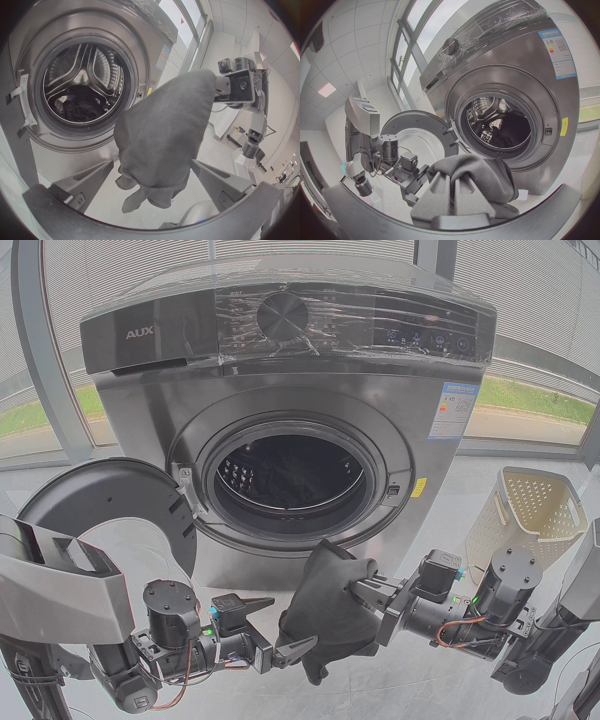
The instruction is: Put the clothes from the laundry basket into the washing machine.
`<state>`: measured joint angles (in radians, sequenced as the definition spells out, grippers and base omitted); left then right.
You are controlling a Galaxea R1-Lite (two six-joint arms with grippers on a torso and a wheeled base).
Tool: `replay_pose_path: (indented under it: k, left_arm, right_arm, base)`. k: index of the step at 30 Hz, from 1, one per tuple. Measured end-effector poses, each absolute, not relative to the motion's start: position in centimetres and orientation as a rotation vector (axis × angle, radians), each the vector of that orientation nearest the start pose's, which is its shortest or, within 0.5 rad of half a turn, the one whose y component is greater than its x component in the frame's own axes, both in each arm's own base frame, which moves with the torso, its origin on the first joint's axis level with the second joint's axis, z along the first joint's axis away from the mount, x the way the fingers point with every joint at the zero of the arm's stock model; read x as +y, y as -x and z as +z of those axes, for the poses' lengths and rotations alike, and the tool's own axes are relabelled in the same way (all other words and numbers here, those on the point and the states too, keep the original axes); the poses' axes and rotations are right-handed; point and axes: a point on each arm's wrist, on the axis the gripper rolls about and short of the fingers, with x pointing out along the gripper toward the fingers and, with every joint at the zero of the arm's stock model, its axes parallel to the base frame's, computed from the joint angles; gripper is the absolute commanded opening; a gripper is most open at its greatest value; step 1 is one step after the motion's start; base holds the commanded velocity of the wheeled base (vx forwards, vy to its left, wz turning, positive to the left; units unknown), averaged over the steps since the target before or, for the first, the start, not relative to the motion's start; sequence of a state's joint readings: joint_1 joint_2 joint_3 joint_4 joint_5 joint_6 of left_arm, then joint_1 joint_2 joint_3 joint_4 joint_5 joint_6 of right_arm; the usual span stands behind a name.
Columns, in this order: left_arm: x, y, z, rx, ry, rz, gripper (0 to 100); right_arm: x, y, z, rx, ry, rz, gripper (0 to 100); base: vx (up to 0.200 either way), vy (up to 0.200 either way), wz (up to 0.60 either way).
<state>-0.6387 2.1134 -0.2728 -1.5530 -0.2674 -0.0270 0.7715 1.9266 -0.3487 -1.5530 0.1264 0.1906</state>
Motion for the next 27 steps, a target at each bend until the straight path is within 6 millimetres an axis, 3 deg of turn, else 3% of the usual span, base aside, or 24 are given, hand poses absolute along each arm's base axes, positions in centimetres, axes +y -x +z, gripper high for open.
replay_pose_path:
  k: [1, 2, 15, 25, 26, 27]
  left_arm:
    - [-17.2, -22.2, 3.6, 0.313, -0.033, -0.896, 100]
    - [-17.3, -22.3, 3.5, 0.315, -0.034, -0.896, 0]
    - [-17.6, -22.6, 3.7, 0.297, -0.027, -0.899, 0]
    - [-16.2, -21.0, 8.9, 0.132, 0.016, -0.892, 0]
    - [-16.0, -20.7, 9.2, 0.121, 0.019, -0.892, 0]
    - [-15.8, -20.4, 9.7, 0.108, 0.022, -0.894, 0]
  right_arm:
    - [19.8, -19.9, 10.4, 0.11, -0.17, 0.894, 0]
    - [19.8, -19.9, 10.4, 0.11, -0.17, 0.894, 0]
    - [19.9, -19.9, 10.3, 0.111, -0.171, 0.894, 0]
    - [19.8, -20.5, 10.3, 0.094, -0.177, 0.785, 0]
    - [19.8, -20.6, 10.4, 0.091, -0.18, 0.776, 100]
    - [19.8, -20.7, 10.4, 0.088, -0.183, 0.766, 100]
  base:
    - [0.0, 0.0, 0.0]
    - [0.0, 0.0, 0.0]
    - [0.0, 0.0, 0.0]
    - [0.0, 0.0, 0.0]
    - [0.0, 0.0, 0.0]
    - [0.0, 0.0, 0.0]
